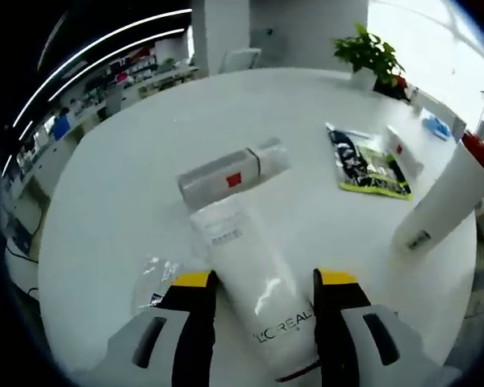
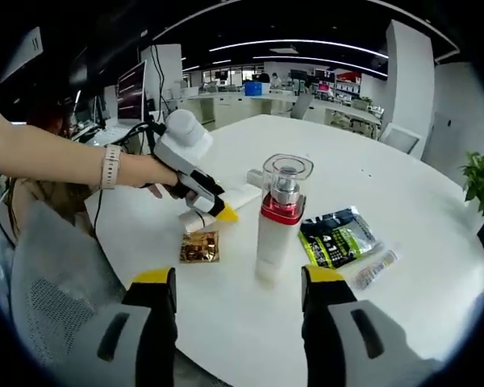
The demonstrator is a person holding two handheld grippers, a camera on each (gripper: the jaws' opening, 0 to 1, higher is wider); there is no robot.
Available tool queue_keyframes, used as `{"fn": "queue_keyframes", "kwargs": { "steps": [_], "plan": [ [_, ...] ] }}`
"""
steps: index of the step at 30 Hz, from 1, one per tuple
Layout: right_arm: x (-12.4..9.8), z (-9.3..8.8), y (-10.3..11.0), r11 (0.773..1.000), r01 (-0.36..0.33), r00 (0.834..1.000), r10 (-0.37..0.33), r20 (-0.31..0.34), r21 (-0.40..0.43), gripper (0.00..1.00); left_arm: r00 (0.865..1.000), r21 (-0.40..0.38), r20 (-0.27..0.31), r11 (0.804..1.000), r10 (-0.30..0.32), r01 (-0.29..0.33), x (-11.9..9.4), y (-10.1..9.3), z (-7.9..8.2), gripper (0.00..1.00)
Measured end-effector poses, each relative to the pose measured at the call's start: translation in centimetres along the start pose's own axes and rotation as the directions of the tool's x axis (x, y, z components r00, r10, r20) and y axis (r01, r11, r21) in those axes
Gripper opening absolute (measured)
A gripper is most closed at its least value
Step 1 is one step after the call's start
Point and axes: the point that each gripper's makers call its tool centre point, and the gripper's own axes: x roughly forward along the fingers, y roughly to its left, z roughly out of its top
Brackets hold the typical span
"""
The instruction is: Arrange the skincare products in the storage area until every visible bottle or jar stands upright without overlapping.
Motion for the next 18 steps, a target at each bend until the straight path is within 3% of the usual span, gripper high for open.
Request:
{"fn": "queue_keyframes", "kwargs": {
  "steps": [6, 18],
  "plan": [
    [0.0, 0.2, 0.3, 1.0, -0.01, 1.0, 0.01, 0.008, 0.012, 0.62, 1.0, 0.012, 0.005, 1.0, -0.013, 0.013, -0.6, 0.0, 0.3, 0.31],
    [0.3, 0.0, 1.4, 0.998, -0.047, 0.999, 0.046, 0.018, 0.046, 0.62, 1.0, 0.012, -0.013, 1.0, -0.017, 0.018, -1.2, -0.1, 0.1, 0.27]
  ]
}}
